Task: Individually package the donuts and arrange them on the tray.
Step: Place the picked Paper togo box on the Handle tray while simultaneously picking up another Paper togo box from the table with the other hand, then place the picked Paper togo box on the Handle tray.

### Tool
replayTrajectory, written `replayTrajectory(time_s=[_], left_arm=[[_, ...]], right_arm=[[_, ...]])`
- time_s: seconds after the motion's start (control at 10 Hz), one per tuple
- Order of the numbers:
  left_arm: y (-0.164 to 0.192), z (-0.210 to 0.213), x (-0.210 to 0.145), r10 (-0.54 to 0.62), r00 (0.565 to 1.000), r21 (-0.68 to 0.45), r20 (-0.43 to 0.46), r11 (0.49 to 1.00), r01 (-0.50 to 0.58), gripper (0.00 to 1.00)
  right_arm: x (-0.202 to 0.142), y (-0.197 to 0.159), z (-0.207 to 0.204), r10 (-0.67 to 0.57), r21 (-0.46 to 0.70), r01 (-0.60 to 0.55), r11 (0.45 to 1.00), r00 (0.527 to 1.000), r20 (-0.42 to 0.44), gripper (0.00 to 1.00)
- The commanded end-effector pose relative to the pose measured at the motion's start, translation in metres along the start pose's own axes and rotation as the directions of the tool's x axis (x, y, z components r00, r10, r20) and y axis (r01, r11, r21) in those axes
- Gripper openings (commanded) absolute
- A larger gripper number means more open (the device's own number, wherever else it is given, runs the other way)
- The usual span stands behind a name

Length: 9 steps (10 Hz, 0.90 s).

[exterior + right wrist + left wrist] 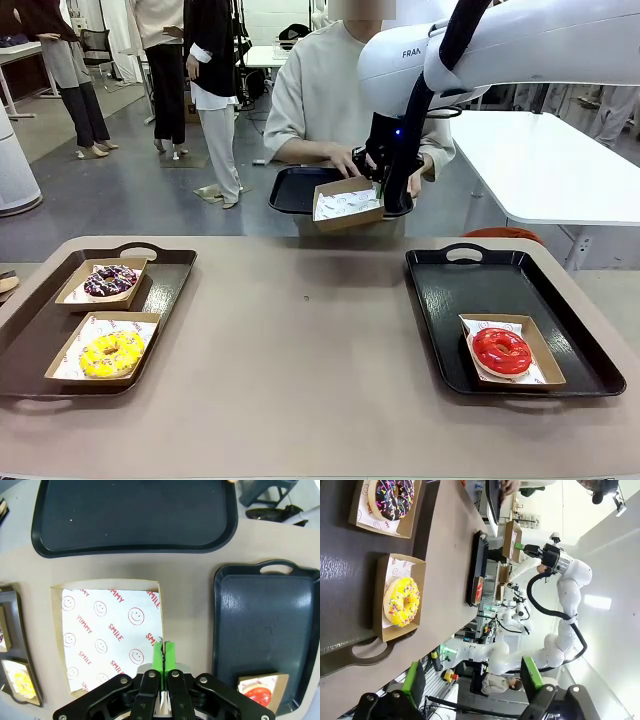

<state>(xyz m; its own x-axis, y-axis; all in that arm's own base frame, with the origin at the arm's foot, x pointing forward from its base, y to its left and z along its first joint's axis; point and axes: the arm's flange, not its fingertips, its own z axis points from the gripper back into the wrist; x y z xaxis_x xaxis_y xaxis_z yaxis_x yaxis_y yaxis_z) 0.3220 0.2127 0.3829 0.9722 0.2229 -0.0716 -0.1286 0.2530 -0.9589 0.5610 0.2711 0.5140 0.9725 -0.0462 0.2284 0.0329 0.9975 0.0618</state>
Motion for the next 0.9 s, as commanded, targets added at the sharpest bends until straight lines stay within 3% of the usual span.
replayTrajectory(time_s=[0.0,0.8], left_arm=[[-0.0004,0.0019,-0.0019,-0.003,1.0,-0.009,-0.001,1.0,0.003,1.0],[-0.0004,0.0019,-0.0019,-0.003,1.0,-0.009,-0.001,1.0,0.003,1.0]], right_arm=[[0.0002,-0.0011,-0.0002,0.0,-0.001,0.0,1.0,1.0,0.0,0.0],[0.0002,-0.0011,-0.0002,0.0,-0.001,0.0,1.0,1.0,0.0,0.0]])
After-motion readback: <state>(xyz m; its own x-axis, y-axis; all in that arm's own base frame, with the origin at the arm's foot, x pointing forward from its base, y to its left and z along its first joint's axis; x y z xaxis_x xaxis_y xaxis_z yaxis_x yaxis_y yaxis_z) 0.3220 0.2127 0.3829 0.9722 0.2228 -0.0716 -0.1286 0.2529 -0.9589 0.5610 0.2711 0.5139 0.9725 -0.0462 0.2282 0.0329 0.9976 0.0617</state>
